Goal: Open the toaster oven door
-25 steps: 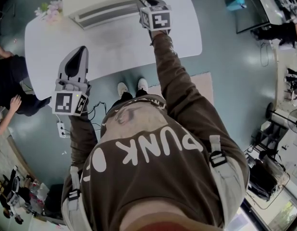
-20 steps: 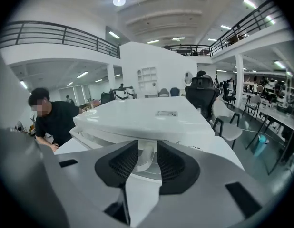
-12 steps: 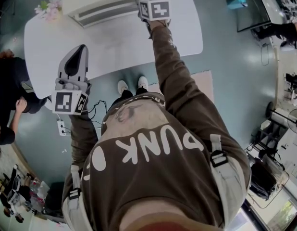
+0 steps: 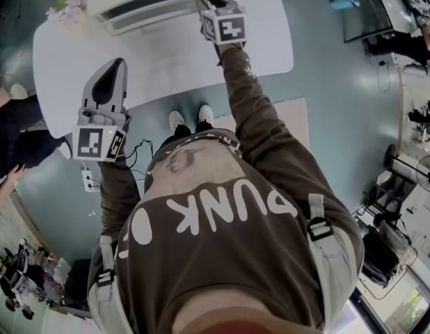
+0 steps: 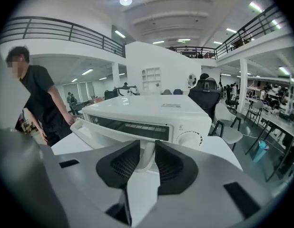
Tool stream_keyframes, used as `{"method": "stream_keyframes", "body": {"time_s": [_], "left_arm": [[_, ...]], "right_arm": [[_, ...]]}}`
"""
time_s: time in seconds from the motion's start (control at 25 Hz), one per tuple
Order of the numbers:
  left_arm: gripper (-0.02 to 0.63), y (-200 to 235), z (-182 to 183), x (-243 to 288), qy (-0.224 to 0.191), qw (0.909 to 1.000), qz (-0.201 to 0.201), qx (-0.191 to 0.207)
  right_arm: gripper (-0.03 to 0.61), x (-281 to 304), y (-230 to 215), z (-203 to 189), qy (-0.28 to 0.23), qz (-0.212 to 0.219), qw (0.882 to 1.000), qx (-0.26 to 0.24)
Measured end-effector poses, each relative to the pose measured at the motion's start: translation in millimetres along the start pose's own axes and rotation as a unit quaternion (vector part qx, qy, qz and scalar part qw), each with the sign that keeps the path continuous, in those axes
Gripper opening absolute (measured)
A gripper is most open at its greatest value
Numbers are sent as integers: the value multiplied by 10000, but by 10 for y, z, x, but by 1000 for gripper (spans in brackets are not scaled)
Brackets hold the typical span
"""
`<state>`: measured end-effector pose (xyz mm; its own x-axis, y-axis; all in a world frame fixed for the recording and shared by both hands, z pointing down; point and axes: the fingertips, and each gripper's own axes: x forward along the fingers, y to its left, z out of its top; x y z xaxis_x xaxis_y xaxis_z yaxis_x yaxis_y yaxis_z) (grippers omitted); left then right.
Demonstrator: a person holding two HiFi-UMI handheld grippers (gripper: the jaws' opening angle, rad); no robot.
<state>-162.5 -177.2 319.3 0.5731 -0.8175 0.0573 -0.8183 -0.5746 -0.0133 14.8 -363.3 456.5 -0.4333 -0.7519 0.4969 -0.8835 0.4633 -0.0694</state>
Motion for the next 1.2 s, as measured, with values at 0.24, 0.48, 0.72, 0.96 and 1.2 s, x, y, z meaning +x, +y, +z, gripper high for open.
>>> {"method": "stream_keyframes", "body": {"time_s": [0.24,0.48,0.72,0.96,1.2], "left_arm": [[3,-9,2,-57,17,10000,1,12],[3,-59,3,-66,23,10000,-21,30],[3,-110,-67,-70,58,10000,-21,18],[3,-54,-144,-108,86,10000,-6,7],[3,-158,-125,-96,121,9999,-24,4]], "right_arm": [[104,-168,117,-246,-90,-142,9995,-253],[101,-251,148,-425,-62,-211,9990,-401],[100,-268,141,-630,-100,-306,9984,-470],[98,-244,200,-781,-121,-403,9974,-583],[95,-365,192,-939,-118,-484,9966,-663]]}}
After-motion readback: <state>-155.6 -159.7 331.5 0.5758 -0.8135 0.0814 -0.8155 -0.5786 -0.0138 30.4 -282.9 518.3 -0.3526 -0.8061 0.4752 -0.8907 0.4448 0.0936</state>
